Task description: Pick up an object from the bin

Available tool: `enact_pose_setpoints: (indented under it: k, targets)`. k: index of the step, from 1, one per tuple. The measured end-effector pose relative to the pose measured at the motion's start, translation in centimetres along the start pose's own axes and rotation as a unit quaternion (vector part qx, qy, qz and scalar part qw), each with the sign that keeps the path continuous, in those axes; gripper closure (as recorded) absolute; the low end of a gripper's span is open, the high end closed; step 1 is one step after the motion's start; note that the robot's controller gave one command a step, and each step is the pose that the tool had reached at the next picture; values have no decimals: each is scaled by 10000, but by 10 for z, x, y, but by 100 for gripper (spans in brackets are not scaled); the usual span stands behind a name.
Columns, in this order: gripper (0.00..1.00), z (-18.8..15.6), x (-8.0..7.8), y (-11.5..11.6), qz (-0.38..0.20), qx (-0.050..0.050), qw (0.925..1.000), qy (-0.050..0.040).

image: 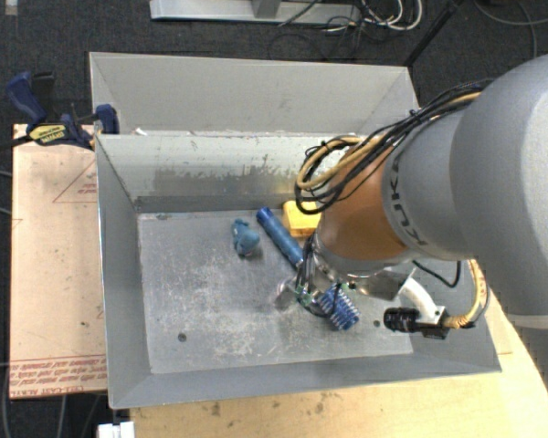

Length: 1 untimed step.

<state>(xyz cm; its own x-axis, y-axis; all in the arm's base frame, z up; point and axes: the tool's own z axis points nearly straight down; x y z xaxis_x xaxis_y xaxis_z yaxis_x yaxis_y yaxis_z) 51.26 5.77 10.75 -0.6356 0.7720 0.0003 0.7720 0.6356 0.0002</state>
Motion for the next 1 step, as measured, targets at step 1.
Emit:
enact_pose_setpoints:
  k: [1]
  targets:
    - [100,-13,16,-11,793,9,9969,9]
